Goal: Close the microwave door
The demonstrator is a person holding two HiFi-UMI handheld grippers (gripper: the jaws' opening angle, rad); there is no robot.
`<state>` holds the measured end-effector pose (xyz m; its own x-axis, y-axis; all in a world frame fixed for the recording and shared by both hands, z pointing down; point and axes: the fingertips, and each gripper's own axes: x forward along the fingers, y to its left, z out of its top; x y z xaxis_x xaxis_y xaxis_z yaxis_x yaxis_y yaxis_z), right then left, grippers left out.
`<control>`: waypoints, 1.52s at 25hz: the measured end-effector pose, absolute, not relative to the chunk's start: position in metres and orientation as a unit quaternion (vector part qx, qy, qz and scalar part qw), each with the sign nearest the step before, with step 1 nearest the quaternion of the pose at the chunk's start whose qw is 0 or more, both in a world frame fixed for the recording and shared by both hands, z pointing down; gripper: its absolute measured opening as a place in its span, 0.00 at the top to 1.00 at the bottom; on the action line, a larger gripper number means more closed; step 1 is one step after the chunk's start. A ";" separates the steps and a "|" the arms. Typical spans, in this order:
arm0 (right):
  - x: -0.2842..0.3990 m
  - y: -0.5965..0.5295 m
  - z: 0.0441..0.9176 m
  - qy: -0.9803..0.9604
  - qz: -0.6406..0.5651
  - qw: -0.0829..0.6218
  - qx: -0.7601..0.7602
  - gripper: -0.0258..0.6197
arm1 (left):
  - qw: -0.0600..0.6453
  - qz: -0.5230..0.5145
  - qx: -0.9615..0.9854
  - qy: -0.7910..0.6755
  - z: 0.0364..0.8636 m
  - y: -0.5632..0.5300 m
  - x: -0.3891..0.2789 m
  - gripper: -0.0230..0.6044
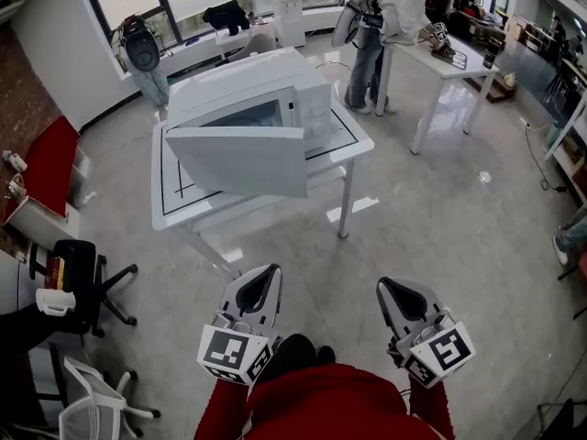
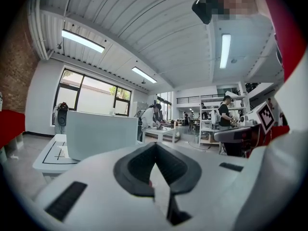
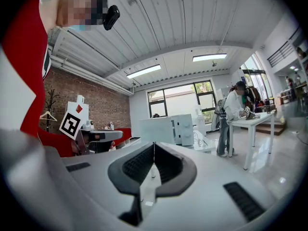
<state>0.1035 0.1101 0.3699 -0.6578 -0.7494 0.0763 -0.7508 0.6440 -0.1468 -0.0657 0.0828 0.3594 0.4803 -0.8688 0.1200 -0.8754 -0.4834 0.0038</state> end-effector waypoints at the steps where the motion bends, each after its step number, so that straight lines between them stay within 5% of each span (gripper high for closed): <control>1: 0.105 0.109 0.369 -0.907 0.081 0.004 0.414 0.94 | 0.032 0.052 0.859 -0.508 0.359 0.081 -0.064 0.95; 33: 0.106 0.035 0.388 -0.905 0.112 0.024 0.410 0.94 | 0.059 0.067 0.848 -0.522 0.376 -0.011 -0.058 0.94; 38: 0.102 0.004 0.388 -0.902 0.123 0.027 0.412 0.94 | 0.066 0.081 0.849 -0.518 0.381 -0.044 -0.058 0.86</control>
<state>0.1020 0.0036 0.3883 -0.6586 -0.7373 0.1507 -0.7507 0.6297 -0.1996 -0.0584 -0.0443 0.3810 0.4511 -0.8684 0.2060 -0.8897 -0.4556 0.0280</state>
